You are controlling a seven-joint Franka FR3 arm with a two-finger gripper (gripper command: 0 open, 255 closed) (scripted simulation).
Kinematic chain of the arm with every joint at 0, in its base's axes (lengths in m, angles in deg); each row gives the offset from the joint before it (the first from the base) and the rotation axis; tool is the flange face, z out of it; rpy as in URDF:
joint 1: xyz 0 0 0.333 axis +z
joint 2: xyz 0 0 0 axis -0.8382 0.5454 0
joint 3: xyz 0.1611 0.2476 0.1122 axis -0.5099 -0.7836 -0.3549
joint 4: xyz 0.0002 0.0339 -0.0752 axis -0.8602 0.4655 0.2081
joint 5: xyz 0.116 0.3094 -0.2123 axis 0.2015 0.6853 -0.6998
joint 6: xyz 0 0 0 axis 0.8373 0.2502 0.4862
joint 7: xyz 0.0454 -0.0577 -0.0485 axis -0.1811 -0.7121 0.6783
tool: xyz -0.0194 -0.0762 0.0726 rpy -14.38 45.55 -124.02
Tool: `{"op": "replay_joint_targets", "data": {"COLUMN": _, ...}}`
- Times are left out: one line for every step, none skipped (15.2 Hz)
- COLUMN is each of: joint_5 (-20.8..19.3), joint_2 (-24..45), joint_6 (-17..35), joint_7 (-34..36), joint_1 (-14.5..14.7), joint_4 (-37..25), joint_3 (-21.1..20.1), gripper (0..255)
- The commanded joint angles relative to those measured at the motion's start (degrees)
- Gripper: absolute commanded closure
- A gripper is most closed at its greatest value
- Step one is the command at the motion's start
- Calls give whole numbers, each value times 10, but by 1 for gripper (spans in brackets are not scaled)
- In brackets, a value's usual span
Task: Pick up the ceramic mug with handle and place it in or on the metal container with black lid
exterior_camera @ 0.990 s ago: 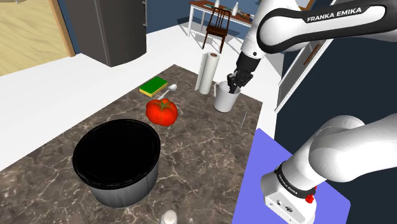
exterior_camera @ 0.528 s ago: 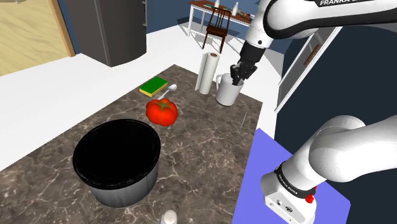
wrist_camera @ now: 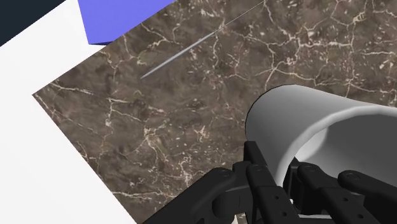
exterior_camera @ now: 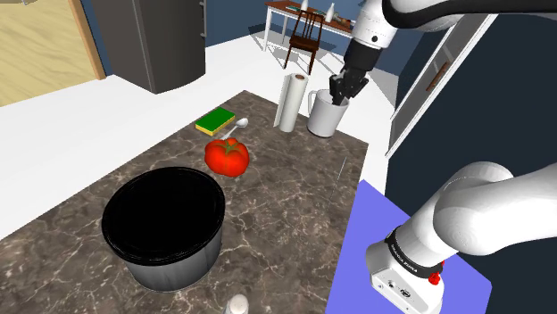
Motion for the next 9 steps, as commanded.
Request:
{"op": "replay_joint_targets", "data": {"joint_5": 0, "joint_2": 0, "joint_6": -15, "joint_7": 0, "joint_1": 0, "joint_4": -15, "joint_3": 0, "gripper": 255}}
{"op": "replay_joint_targets", "data": {"joint_5": 0, "joint_2": 0, "joint_6": -23, "joint_7": 1, "joint_1": 0, "joint_4": -23, "joint_3": 0, "gripper": 255}}
{"op": "replay_joint_targets", "data": {"joint_5": 0, "joint_2": 0, "joint_6": -31, "joint_7": 1, "joint_1": 0, "joint_4": -30, "joint_3": 0, "gripper": 255}}
{"op": "replay_joint_targets", "data": {"joint_5": 0, "joint_2": -1, "joint_6": -38, "joint_7": 2, "joint_1": 0, "joint_4": -38, "joint_3": 0, "gripper": 255}}
{"op": "replay_joint_targets", "data": {"joint_5": 0, "joint_2": -1, "joint_6": -46, "joint_7": 2, "joint_1": 0, "joint_4": -45, "joint_3": 0, "gripper": 255}}
{"op": "replay_joint_targets", "data": {"joint_5": 0, "joint_2": -1, "joint_6": -54, "joint_7": 2, "joint_1": 0, "joint_4": -53, "joint_3": 0, "gripper": 255}}
{"op": "replay_joint_targets", "data": {"joint_5": 0, "joint_2": 0, "joint_6": -61, "joint_7": 3, "joint_1": 0, "joint_4": -61, "joint_3": 0, "gripper": 255}}
{"op": "replay_joint_targets", "data": {"joint_5": 0, "joint_2": 0, "joint_6": -69, "joint_7": 3, "joint_1": 0, "joint_4": -69, "joint_3": 0, "gripper": 255}}
{"op": "replay_joint_targets", "data": {"joint_5": 0, "joint_2": 0, "joint_6": -77, "joint_7": 4, "joint_1": 0, "joint_4": -77, "joint_3": 0, "gripper": 255}}
